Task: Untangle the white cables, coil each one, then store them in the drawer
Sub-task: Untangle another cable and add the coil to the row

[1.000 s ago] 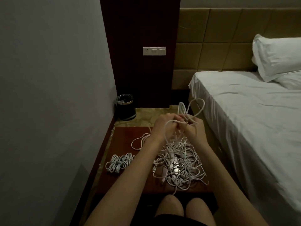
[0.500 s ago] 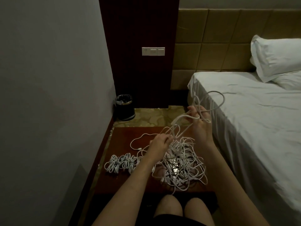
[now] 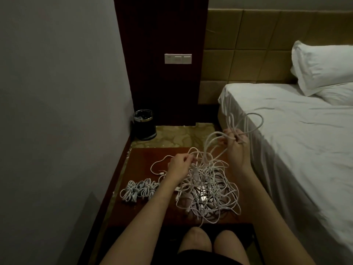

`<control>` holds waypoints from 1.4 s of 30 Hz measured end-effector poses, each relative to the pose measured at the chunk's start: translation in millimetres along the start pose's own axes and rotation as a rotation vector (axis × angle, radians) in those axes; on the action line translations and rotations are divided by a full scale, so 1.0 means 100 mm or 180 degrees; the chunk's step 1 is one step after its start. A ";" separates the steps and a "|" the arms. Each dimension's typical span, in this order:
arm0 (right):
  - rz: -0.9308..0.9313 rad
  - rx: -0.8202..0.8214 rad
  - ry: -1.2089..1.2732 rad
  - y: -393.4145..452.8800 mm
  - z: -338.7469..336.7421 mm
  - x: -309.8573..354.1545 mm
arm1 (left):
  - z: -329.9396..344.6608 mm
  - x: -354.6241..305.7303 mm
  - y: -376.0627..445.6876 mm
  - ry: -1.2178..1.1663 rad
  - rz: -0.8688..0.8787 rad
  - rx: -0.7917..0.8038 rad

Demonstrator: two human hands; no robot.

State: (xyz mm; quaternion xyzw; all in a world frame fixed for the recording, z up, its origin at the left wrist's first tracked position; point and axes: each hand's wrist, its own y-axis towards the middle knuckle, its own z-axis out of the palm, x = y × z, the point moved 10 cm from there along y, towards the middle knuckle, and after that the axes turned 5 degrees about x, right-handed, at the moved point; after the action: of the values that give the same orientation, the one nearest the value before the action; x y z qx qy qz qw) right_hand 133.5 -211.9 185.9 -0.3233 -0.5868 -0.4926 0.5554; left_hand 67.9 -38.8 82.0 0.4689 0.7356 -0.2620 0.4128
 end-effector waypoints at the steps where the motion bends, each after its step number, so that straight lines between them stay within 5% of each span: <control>1: 0.0085 0.0060 -0.0083 -0.03 0.03 -0.10 | -0.04 -0.10 0.01 0.0051 0.0076 -0.0042; 11: 0.0407 0.0792 -0.1402 -0.09 0.32 -0.54 | 0.01 -0.55 -0.04 0.0326 0.0870 0.0039; 18: 0.0310 0.0918 -0.3159 -0.10 0.34 -0.40 | 0.11 -0.51 -0.15 0.1241 0.1130 0.0115; 22: 0.0033 0.0667 -0.2402 -0.08 0.27 -0.17 | 0.22 -0.35 -0.13 0.1239 0.1017 -0.0011; 26: -0.0296 0.0532 -0.1785 -0.09 0.31 0.05 | 0.26 0.41 -0.29 0.0147 -0.0220 0.0126; 31: -0.0500 0.0239 -0.1093 -0.18 0.24 0.37 | 0.44 -0.17 -0.09 0.0622 0.0253 0.0585; 35: -0.0605 0.0203 -0.0852 -0.10 0.20 0.62 | 0.57 0.15 -0.12 0.0845 0.0119 0.0722; 42: -0.0400 0.0144 -0.0542 0.00 0.03 0.45 | 0.06 -0.07 -0.02 -0.1073 -0.0015 -0.0023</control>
State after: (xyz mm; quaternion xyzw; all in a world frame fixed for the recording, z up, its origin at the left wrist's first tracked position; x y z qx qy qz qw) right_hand 124.4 -216.8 229.7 -0.3139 -0.6620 -0.4838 0.4788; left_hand 70.3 -47.8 84.9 0.4151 0.6580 -0.3352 0.5314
